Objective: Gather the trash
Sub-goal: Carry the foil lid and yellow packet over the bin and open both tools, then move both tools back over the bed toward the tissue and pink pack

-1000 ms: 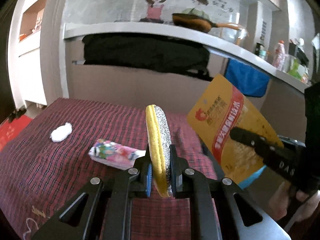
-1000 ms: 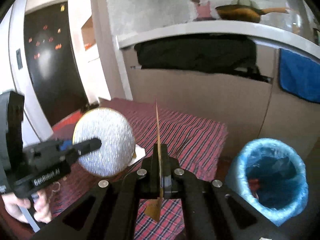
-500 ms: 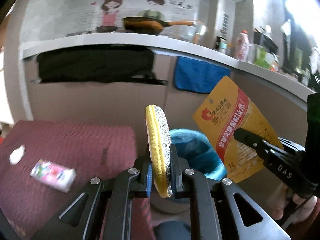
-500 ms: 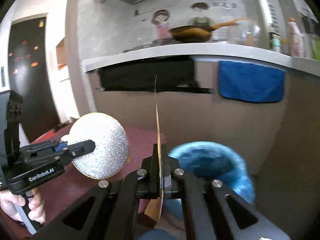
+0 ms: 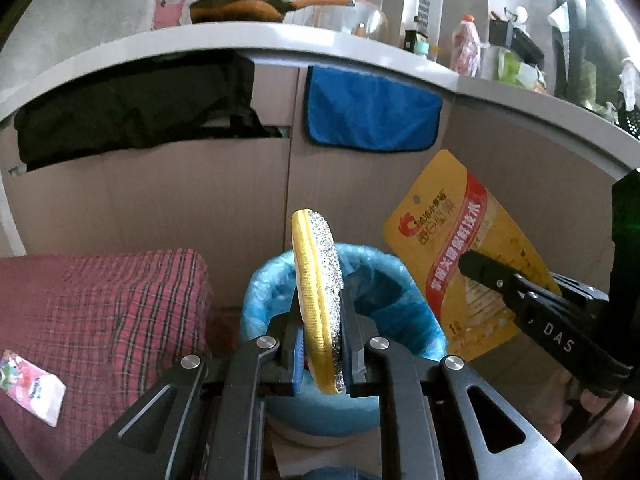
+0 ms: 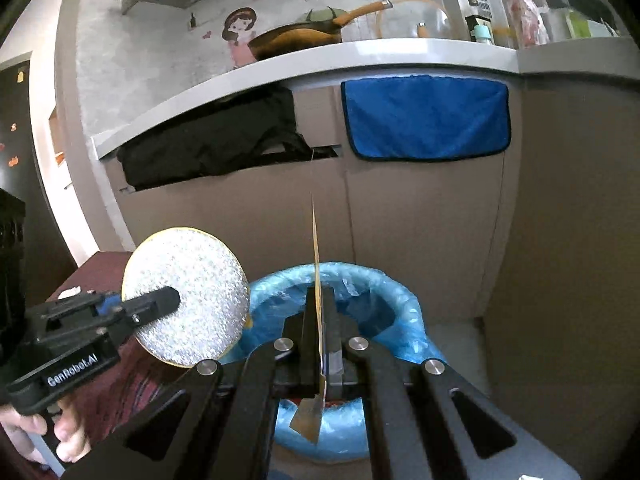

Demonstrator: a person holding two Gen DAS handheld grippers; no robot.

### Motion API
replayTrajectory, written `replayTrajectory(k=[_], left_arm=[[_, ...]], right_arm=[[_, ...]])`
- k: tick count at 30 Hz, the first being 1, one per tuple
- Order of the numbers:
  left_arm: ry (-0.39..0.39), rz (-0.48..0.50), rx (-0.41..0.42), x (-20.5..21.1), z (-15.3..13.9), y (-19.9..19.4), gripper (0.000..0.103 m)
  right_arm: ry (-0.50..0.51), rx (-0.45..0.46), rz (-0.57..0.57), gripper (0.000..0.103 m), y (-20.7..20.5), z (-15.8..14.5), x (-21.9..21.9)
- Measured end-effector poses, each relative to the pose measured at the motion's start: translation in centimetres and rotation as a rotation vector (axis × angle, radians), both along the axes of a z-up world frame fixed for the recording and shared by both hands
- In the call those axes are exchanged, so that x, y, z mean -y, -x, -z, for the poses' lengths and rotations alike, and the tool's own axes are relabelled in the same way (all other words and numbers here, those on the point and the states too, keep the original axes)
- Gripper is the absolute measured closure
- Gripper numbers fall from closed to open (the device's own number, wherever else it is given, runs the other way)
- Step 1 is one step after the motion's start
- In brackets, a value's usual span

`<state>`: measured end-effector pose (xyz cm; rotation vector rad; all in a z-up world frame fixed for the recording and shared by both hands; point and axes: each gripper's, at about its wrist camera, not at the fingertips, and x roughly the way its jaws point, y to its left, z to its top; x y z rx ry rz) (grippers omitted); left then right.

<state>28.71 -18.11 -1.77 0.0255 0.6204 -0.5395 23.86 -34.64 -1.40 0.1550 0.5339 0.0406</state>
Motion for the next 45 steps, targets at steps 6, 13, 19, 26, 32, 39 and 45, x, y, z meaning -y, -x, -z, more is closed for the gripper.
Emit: replayTrajectory(k=[6, 13, 19, 26, 32, 39, 45], left_arm=[[-0.017, 0.000, -0.021, 1.0, 1.1, -1.5, 0.088], [-0.024, -0.007, -0.040, 1.5, 2.1, -2.4, 0.088], [-0.009, -0.010, -0.073, 1.5, 3.0, -3.4, 0.088], [0.035, -0.003, -0.151, 1.1, 4.2, -4.7, 0.073], [0.084, -0.009, -0.154, 0.1, 3.0, -4.5, 0.063], [0.049, -0.086, -0.088, -3.5, 0.3, -2.6, 0.063], [0.044, -0.168, -0.048, -9.6, -2.0, 0.3, 0.063]], right_arm=[[0.001, -0.010, -0.004, 0.102, -1.1, 1.5, 0.0], [-0.003, -0.042, -0.001, 0.102, -2.3, 3.0, 0.2], [-0.018, -0.063, 0.023, 0.102, -3.1, 4.1, 0.8], [-0.053, -0.114, 0.037, 0.095, -3.9, 5.4, 1.6], [-0.040, -0.109, 0.036, 0.089, -3.2, 5.4, 1.1], [-0.020, -0.070, 0.016, 0.080, -1.9, 2.4, -0.2], [0.023, 0.025, -0.083, 0.074, 0.2, -1.7, -5.4]])
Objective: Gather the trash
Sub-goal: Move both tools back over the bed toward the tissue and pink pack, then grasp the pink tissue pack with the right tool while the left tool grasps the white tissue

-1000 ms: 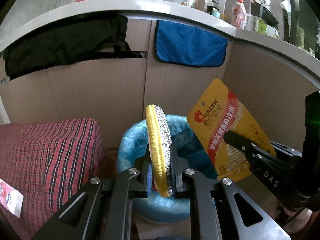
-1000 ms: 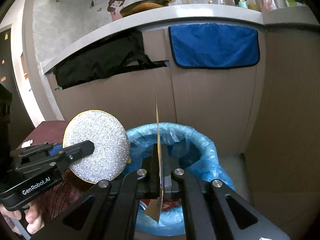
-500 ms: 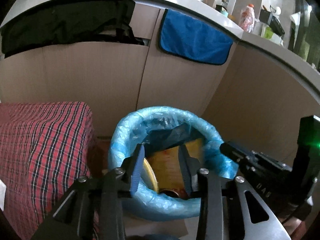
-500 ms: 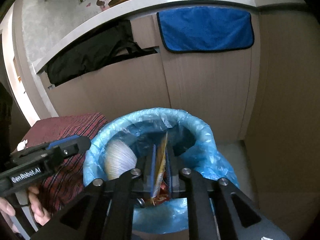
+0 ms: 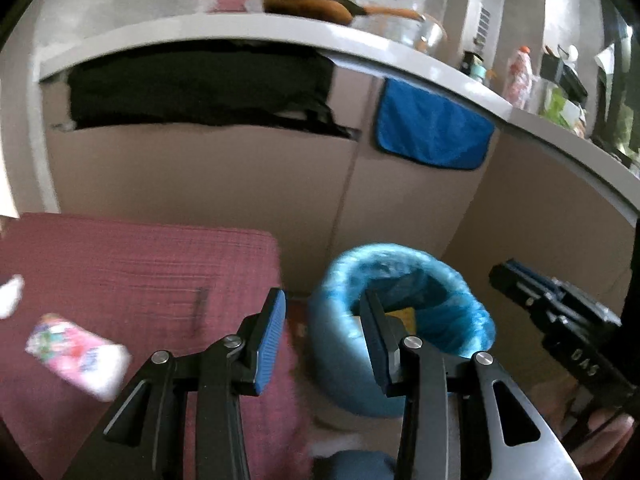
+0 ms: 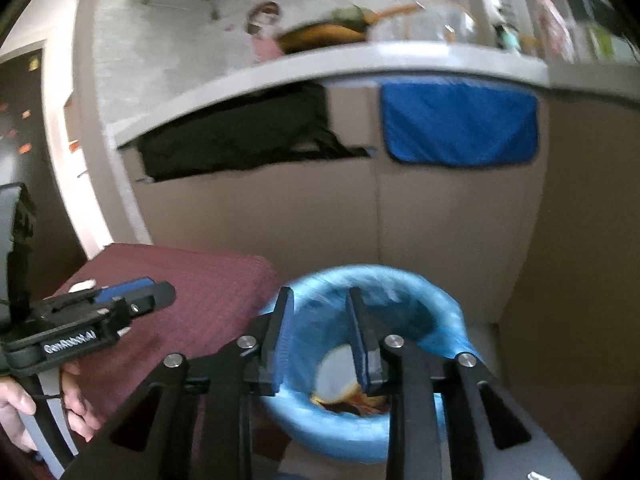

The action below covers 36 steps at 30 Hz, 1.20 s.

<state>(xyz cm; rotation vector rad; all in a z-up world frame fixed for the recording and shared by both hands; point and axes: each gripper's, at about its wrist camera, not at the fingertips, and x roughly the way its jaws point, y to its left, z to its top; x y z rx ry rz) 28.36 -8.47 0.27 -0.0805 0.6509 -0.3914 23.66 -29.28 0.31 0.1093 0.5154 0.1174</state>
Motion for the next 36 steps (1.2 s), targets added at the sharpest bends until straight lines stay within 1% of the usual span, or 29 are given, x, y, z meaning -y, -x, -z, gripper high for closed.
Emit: replayTrajectory(k=[3, 6, 9, 13, 17, 21, 25, 26, 29, 32, 34, 36], left_arm=[[-0.010, -0.051, 0.040, -4.0, -1.6, 2.1, 0.063], [-0.020, -0.101, 0.060, -7.7, -2.6, 3.7, 0.063], [-0.059, -0.179, 0.091, -12.3, -3.7, 5.3, 0.063], [-0.079, -0.258, 0.095, -18.2, -3.9, 6.4, 0.063], [-0.096, -0.334, 0.093, -22.8, -2.7, 6.7, 0.063], [-0.079, -0.371, 0.035, -26.4, -0.4, 6.3, 0.063], [-0.055, -0.379, 0.001, -29.1, 1.7, 5.6, 0.063], [-0.044, -0.390, -0.003, -29.9, 2.1, 5.4, 0.063], [-0.003, -0.433, -0.029, -32.1, 3.2, 4.7, 0.063], [0.038, -0.460, -0.066, -34.4, 4.3, 3.8, 0.063], [0.043, -0.475, -0.078, -35.5, 4.8, 3.5, 0.063], [0.044, -0.487, -0.082, -36.2, 5.1, 3.2, 0.063]], right_arm=[[0.022, 0.036, -0.057, 0.068, 0.9, -1.7, -3.4], [0.061, 0.060, -0.141, 0.066, 1.6, -3.1, -7.9], [0.075, 0.054, -0.223, 0.064, 1.7, -3.7, -11.7], [0.072, 0.015, -0.326, 0.064, 1.1, -3.4, -17.1], [0.080, -0.036, -0.415, 0.064, 0.0, -2.3, -21.9], [0.104, -0.090, -0.474, 0.064, -1.3, -0.6, -25.8], [0.123, -0.132, -0.507, 0.064, -2.6, 1.2, -28.1], [0.127, -0.137, -0.510, 0.064, -2.4, 1.6, -28.4], [0.146, -0.161, -0.525, 0.064, -3.3, 2.5, -29.4], [0.180, -0.201, -0.576, 0.064, -4.2, 3.5, -30.7], [0.218, -0.216, -0.617, 0.064, -5.0, 4.2, -31.9], [0.247, -0.226, -0.625, 0.064, -6.4, 4.8, -32.7]])
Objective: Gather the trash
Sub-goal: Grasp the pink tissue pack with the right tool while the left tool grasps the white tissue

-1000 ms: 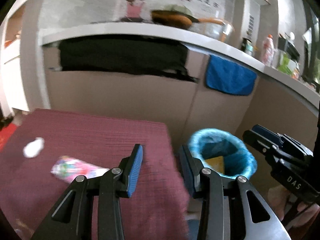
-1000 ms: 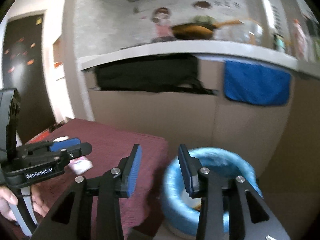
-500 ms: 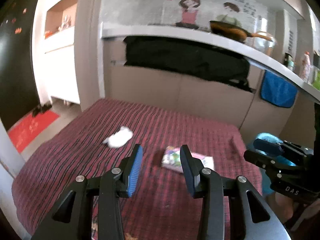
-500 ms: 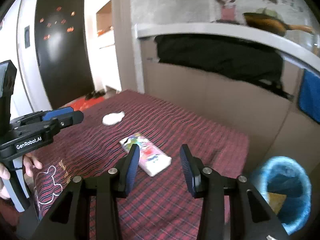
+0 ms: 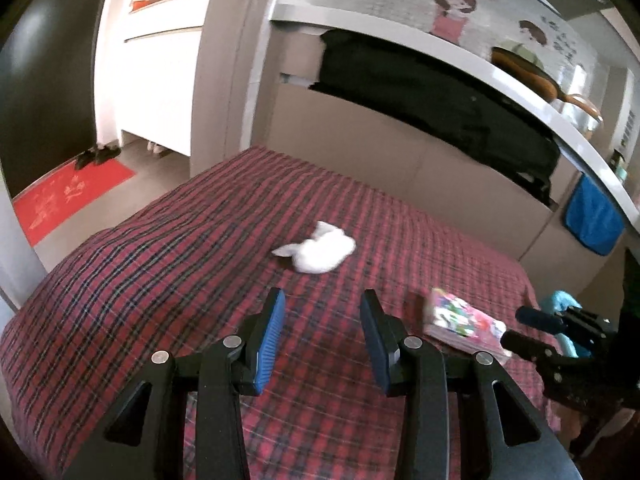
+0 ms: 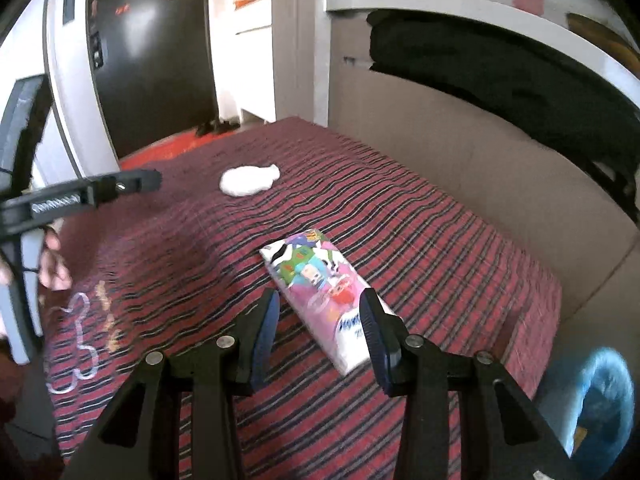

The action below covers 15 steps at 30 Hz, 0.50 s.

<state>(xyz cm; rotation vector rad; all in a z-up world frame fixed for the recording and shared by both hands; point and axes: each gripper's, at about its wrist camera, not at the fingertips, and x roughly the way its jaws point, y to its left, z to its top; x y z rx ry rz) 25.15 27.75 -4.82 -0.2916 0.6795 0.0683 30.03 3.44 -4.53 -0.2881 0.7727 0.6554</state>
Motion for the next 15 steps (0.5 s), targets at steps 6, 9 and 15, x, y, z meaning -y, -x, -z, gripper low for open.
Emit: replayTrajectory(k=[6, 9, 15], left_arm=[[0.015, 0.012, -0.021, -1.5, 0.9, -1.5, 0.063], [0.039, 0.033, -0.022, -1.8, 1.2, -2.5, 0.063], [0.058, 0.052, -0.034, -1.4, 1.8, -4.2, 0.063]], right_arm=[[0.005, -0.112, 0.011, 0.064, -4.4, 3.2, -1.1], [-0.041, -0.142, 0.013, 0.058, -5.0, 3.9, -1.0], [-0.117, -0.205, 0.010, 0.056, -5.5, 4.1, 0.1]])
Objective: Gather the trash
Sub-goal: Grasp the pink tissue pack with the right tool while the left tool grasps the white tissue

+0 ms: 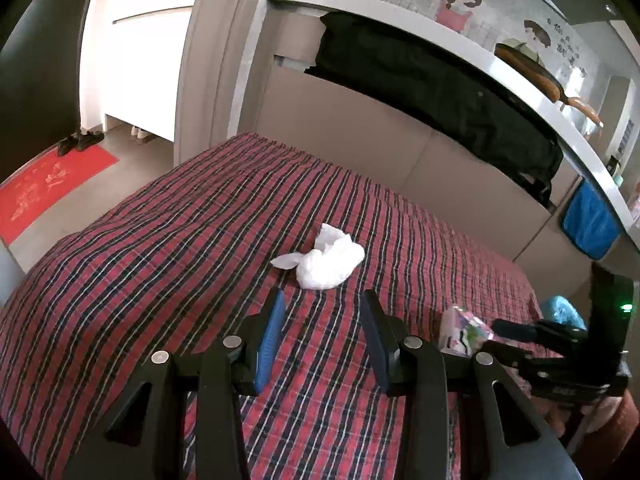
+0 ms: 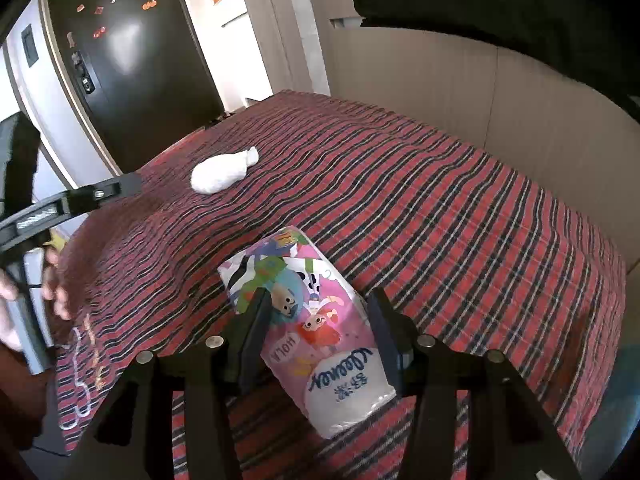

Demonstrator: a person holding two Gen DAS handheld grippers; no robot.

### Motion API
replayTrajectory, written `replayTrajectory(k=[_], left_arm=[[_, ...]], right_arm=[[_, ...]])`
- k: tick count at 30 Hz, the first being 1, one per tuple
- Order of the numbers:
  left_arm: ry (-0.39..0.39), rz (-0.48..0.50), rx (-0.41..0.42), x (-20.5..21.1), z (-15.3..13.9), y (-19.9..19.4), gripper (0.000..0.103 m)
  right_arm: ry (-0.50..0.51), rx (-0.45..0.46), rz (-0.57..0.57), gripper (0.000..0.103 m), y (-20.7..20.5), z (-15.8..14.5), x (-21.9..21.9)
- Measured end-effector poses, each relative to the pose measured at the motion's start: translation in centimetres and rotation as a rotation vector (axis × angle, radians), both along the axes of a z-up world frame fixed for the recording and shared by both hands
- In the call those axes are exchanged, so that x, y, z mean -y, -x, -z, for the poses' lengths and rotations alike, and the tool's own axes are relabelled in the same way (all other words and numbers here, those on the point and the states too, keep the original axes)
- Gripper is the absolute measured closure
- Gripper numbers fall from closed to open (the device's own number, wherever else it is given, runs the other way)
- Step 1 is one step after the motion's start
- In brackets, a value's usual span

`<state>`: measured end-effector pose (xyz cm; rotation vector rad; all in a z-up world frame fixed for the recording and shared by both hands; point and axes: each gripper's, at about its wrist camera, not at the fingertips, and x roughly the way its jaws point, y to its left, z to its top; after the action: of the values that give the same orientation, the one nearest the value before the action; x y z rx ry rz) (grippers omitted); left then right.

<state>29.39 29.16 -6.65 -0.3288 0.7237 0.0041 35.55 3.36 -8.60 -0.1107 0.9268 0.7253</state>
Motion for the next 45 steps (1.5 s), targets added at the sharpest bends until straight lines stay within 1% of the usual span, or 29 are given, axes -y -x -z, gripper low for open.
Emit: replayTrajectory(k=[2, 3, 4, 5, 7, 9, 12, 13, 16, 17, 18, 19, 20, 21, 23, 24, 25, 26, 28, 29, 31, 33, 34, 36, 38, 40, 42, 44, 45], left_arm=[[-0.002, 0.000, -0.009, 0.1, 0.3, -0.4, 0.063], [-0.002, -0.003, -0.015, 0.1, 0.5, -0.6, 0.063], [-0.002, -0.004, -0.019, 0.1, 0.6, -0.8, 0.063], [0.000, -0.007, -0.024, 0.2, 0.8, -1.0, 0.063], [0.007, -0.004, -0.026, 0.2, 0.8, -1.2, 0.063], [0.004, 0.000, -0.019, 0.4, 0.7, -1.1, 0.063], [-0.018, 0.002, -0.009, 0.5, 0.5, -0.8, 0.063], [-0.023, 0.006, -0.009, 0.6, 0.5, -0.7, 0.063], [-0.031, 0.037, -0.008, 1.0, 0.5, -0.8, 0.063], [-0.036, 0.052, -0.005, 1.3, 0.4, -1.0, 0.063], [-0.042, 0.066, -0.005, 1.6, 0.4, -1.3, 0.063], [-0.049, 0.077, -0.004, 1.8, 0.3, -1.5, 0.063], [-0.077, 0.091, -0.002, 2.3, 0.0, -2.0, 0.063], [-0.105, 0.101, 0.002, 2.6, -0.2, -2.6, 0.063], [-0.151, 0.131, -0.001, 3.0, -0.5, -4.2, 0.063], [-0.156, 0.134, -0.008, 2.8, -0.5, -5.2, 0.063], [-0.150, 0.131, -0.017, 2.5, -0.5, -5.9, 0.063], [-0.123, 0.114, -0.039, 1.9, -0.2, -7.1, 0.063], [-0.087, 0.077, -0.062, 1.0, 0.4, -8.7, 0.063], [-0.081, 0.072, -0.068, 0.8, 0.7, -9.2, 0.063], [-0.075, 0.072, -0.086, 0.7, 1.2, -9.5, 0.063], [-0.033, 0.102, -0.115, 1.0, 1.8, -9.4, 0.063], [-0.029, 0.116, -0.119, 1.3, 2.0, -9.1, 0.062], [-0.071, 0.153, -0.109, 2.4, 2.0, -8.2, 0.062], [-0.150, 0.174, -0.101, 3.7, 1.7, -7.5, 0.062], [-0.198, 0.180, -0.101, 4.6, 1.5, -7.0, 0.062], [-0.215, 0.158, -0.106, 4.9, 1.4, -7.1, 0.062], [-0.214, 0.121, -0.109, 4.5, 1.5, -7.3, 0.062], [-0.208, 0.100, -0.125, 4.2, 1.8, -7.7, 0.062]], right_arm=[[0.003, 0.048, 0.005, 0.057, 0.8, -0.9, 0.3], [0.007, 0.094, 0.005, 0.056, 1.4, -1.5, 0.2], [0.013, 0.138, -0.006, 0.056, 2.1, -2.1, 0.1], [0.020, 0.162, -0.032, 0.055, 2.7, -2.5, -0.3], [0.053, 0.138, -0.106, 0.056, 3.0, -2.1, -1.5], [0.123, 0.098, -0.164, 0.056, 3.1, -0.7, -3.0], [0.210, 0.191, -0.153, 0.056, 3.5, 0.0, -4.0], [0.231, 0.205, -0.147, 0.056, 3.4, 0.1, -4.2], [0.252, 0.228, -0.131, 0.057, 2.9, 0.2, -4.2], [0.254, 0.223, -0.129, 0.058, 2.6, 0.3, -4.1], [0.250, 0.216, -0.119, 0.065, 2.4, 0.1, -3.8], [0.225, 0.197, -0.091, 0.071, 2.2, -0.4, -3.2], [0.191, 0.183, -0.067, 0.078, 2.1, -0.9, -2.5], [0.141, 0.159, -0.034, 0.081, 1.8, -1.6, -1.4], [0.018, 0.101, 0.019, 0.082, 1.3, -2.8, 1.1], [-0.032, 0.081, 0.050, 0.083, 1.2, -3.3, 2.5], [-0.058, 0.073, 0.076, 0.083, 1.1, -3.6, 3.6], [-0.079, 0.066, 0.108, 0.083, 1.0, -3.9, 4.7], [-0.100, 0.046, 0.151, 0.083, 1.0, -4.0, 6.3], [-0.111, 0.035, 0.169, 0.083, 1.0, -3.9, 7.1], [-0.123, 0.019, 0.188, 0.083, 1.4, -3.7, 8.5], [-0.120, 0.015, 0.205, 0.083, 1.7, -3.4, 9.5], [-0.116, 0.018, 0.215, 0.083, 1.8, -3.3, 9.9], [-0.113, 0.027, 0.237, 0.082, 1.8, -3.1, 10.8], [-0.113, 0.027, 0.265, 0.078, 1.2, -2.8, 11.3], [-0.058, 0.051, 0.307, 0.077, 0.9, -2.7, 11.5], [-0.021, 0.085, 0.317, 0.077, 0.9, -2.6, 11.4], [-0.013, 0.104, 0.310, 0.077, 1.0, -2.7, 11.1], [-0.005, 0.112, 0.307, 0.078, 1.0, -2.8, 10.9]])
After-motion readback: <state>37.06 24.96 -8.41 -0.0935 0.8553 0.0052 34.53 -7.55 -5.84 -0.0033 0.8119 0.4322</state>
